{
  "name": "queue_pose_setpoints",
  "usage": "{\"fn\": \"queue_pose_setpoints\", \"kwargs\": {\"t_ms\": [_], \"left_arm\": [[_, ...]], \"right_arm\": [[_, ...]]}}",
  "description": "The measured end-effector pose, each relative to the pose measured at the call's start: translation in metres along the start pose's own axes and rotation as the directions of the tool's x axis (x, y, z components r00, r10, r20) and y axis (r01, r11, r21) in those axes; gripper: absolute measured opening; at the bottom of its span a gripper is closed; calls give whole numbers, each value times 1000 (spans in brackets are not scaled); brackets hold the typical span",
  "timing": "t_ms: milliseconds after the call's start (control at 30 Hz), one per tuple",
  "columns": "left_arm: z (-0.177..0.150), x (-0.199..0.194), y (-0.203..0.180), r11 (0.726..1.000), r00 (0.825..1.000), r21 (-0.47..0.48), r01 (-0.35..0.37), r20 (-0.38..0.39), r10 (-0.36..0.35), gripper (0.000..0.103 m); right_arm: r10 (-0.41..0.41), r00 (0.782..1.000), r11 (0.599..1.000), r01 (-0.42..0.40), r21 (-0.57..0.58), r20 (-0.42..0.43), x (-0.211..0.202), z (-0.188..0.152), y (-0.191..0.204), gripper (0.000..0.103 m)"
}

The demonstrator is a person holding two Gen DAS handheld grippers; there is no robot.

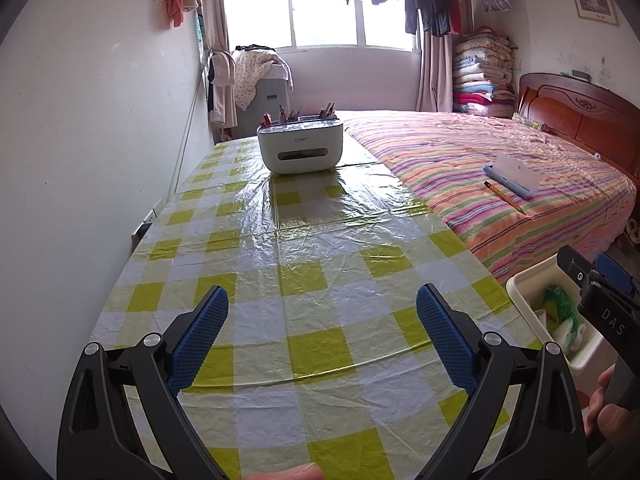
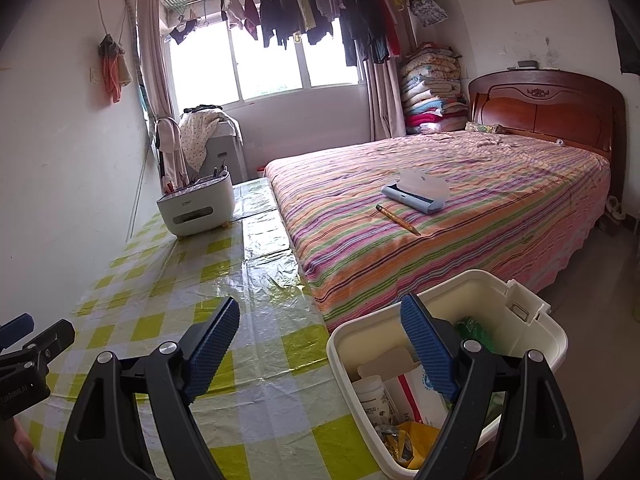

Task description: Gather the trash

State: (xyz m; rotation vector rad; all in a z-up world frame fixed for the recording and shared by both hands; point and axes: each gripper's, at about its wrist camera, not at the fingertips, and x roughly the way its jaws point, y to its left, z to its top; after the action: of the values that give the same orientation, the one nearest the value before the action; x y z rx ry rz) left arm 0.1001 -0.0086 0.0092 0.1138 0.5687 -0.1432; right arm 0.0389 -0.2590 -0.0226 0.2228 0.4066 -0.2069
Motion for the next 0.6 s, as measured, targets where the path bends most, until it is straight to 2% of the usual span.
{"fn": "queue_pose_setpoints", "kwargs": {"t_ms": [600], "left_arm": [[6, 2, -25, 999, 999, 8, 32, 1, -32, 94]], "right_arm": [[-17, 1000, 1000, 17, 6, -10, 1, 0, -14, 81]]}}
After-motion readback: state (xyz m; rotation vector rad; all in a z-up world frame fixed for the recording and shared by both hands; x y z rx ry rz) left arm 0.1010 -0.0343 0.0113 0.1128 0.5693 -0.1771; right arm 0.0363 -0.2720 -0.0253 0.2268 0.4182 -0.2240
